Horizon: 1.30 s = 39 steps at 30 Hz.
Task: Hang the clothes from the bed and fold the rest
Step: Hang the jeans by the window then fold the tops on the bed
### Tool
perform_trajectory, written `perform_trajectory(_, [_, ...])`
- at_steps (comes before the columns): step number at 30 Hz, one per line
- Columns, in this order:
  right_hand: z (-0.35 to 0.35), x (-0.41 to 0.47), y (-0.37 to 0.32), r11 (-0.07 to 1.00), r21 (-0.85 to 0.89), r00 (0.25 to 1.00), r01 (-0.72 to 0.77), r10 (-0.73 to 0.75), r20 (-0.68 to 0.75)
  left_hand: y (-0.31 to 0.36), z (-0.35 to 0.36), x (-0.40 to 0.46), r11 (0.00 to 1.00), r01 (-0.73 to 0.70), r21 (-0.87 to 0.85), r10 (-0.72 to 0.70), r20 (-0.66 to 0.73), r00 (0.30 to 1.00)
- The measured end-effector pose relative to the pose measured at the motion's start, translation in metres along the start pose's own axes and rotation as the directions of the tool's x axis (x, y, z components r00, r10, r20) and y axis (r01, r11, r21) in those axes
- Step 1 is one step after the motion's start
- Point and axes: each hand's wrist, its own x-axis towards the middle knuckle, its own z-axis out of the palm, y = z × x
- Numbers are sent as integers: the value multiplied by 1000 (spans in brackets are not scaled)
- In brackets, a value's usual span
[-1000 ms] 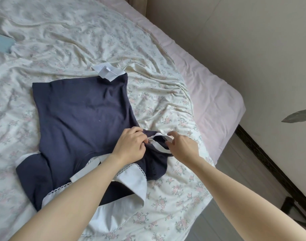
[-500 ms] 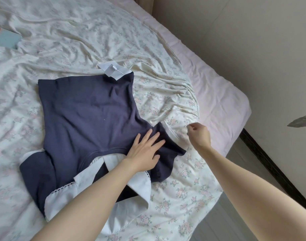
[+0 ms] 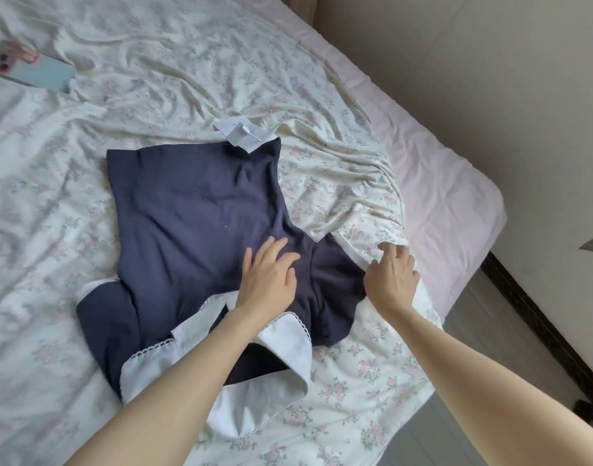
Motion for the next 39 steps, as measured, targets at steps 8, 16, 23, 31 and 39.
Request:
perform_trajectory(8, [46, -81, -92, 724, 31, 702, 690, -678, 218, -112, -71, -75, 812, 579, -76, -544, -460, 702])
perform_trajectory(16, [93, -127, -122, 621, -23, 547, 784, -673, 498, -183, -107, -96, 521, 637, -569, -723, 102, 683])
perform_trajectory(23, [85, -125, -118, 617, -51, 538, 786, -640, 548, -202, -119, -104, 528, 558, -641, -735, -16, 678])
perform_trajectory(31, [78, -129, -106, 654, 30, 543, 756, -651, 530, -187, -86, -121, 483, 588, -649, -866, -254, 432])
perform_trajectory(39, [41, -112, -60, 953, 97, 953, 286, -293, 76, -196, -96, -104, -179, 438, -881, -856, 359, 373])
